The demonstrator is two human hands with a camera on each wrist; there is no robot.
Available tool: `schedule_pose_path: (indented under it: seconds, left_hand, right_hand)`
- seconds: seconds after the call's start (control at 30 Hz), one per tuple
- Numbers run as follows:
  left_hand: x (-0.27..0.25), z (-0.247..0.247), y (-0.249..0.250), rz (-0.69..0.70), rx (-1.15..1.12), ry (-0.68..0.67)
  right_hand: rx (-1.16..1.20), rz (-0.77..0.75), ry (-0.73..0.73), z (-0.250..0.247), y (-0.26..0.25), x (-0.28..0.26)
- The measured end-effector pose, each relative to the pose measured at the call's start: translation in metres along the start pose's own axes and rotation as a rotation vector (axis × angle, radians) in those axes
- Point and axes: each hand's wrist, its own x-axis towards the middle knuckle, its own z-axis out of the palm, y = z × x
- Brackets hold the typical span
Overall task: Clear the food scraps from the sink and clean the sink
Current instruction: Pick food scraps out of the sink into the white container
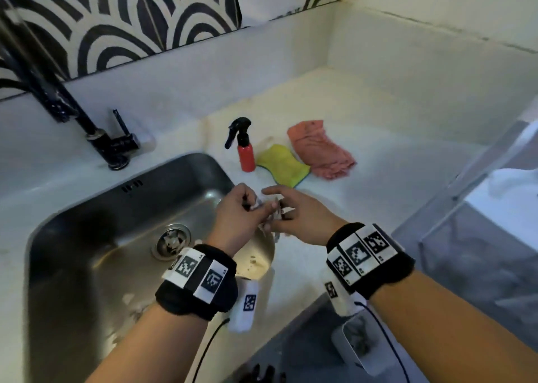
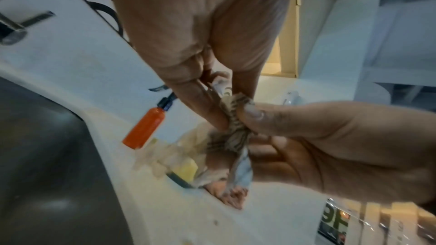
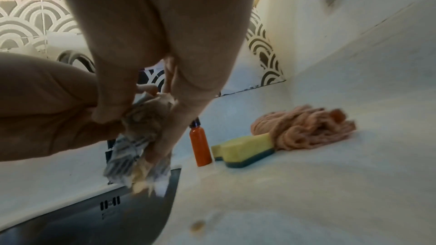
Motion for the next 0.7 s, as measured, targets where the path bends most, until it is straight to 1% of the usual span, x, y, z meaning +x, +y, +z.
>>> schedule_pose_path:
  seconds: [0.1,0.17,0.23,0.33,0.4,0.47,0.53,0.57,0.63,0.7]
  left_hand:
    - [-0.017,0.042,0.014,-0.006,-0.039,-0.057]
    - [-0.032,0.07,0.022,0.013,-0.024,-0.088]
    - [-0.045,0.097,0.03,0.053,0.018,-0.147]
    - [-0.062,0.139,0.034,0.13,0.08,-0.277]
    - [-0.071,0.168,0.031,0.201,0.188,-0.316]
    - [-0.077,0.19,0.024,0.296,0.33,-0.318]
    - [-0.083,0.216,0.017,0.395,0.483,-0.361]
    - [-0.086,0.227,0.012,0.42,0.559,-0.393]
    - [-0.092,0.249,0.003,0.401,0.705,-0.442]
    - [-0.095,0.265,-0.005,0.377,0.836,-0.414]
  right_hand:
    - [-0.021,-0.038,0.096,-0.025,0.016,-0.033]
    - [-0.058,-0.044,0.165,-0.042,0.031,-0.057]
    - [-0.054,-0.016,0.217,-0.06,0.052,-0.08]
    - [-0.089,0.036,0.265,-0.085,0.088,-0.114]
    - [-0.129,0.072,0.295,-0.099,0.112,-0.135]
    - [-0.172,0.122,0.305,-0.109,0.135,-0.151]
    - [-0.179,0.207,0.289,-0.117,0.163,-0.168]
    - [-0.174,0.253,0.28,-0.119,0.179,-0.174]
    - [-0.173,0.343,0.26,-0.117,0.211,-0.184]
    - [-0.205,0.432,0.243,-0.11,0.243,-0.188]
